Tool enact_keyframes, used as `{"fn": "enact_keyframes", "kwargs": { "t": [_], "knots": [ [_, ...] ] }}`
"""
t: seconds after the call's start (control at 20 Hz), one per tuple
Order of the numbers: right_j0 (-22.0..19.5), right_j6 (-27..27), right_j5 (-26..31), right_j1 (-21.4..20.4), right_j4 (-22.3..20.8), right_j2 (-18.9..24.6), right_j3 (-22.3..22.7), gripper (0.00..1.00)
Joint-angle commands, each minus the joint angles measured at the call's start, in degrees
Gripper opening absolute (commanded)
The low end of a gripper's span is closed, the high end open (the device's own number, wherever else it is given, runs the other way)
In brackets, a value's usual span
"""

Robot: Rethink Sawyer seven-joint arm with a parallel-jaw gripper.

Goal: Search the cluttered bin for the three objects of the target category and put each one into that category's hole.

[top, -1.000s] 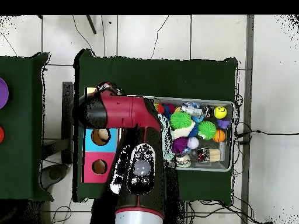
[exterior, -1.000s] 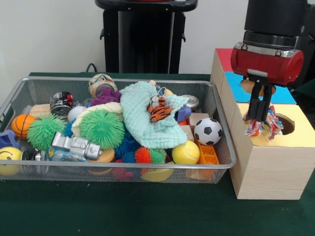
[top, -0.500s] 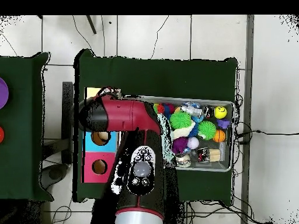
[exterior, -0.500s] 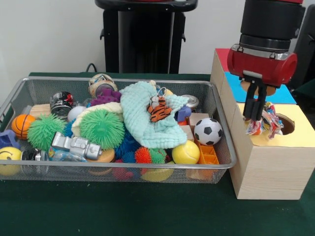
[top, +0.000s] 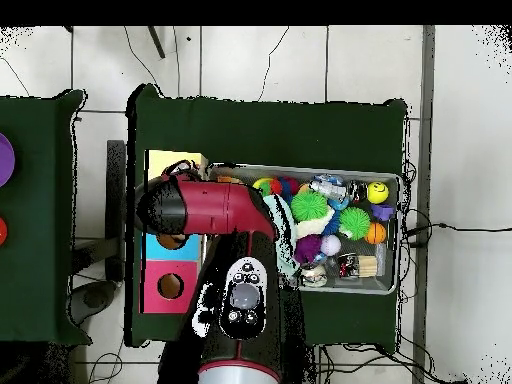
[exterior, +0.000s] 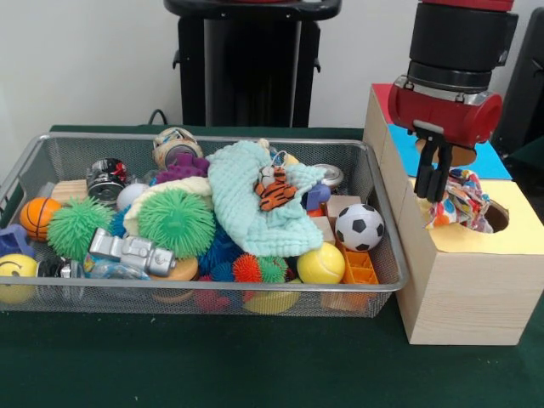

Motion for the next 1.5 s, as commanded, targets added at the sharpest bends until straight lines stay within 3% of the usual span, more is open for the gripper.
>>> {"fn": "enact_keyframes", "kwargs": {
  "t": [0.05, 0.6, 0.9, 1.15, 1.5],
  "knots": [
    [-1.3, 4.0, 5.0, 0.3, 2.3, 5.1, 5.1, 0.00],
    [-1.6, 3.9, 2.6, -0.7, 2.4, 5.3, 5.7, 0.00],
    [-0.3, 4.8, 6.8, -2.6, 2.7, 3.7, 4.8, 0.00],
    [-0.2, 4.9, 6.8, -3.0, 2.9, 3.9, 5.2, 0.00],
    [0.1, 5.8, 4.7, -1.8, 3.2, 4.2, 5.7, 0.00]
  ]
}}
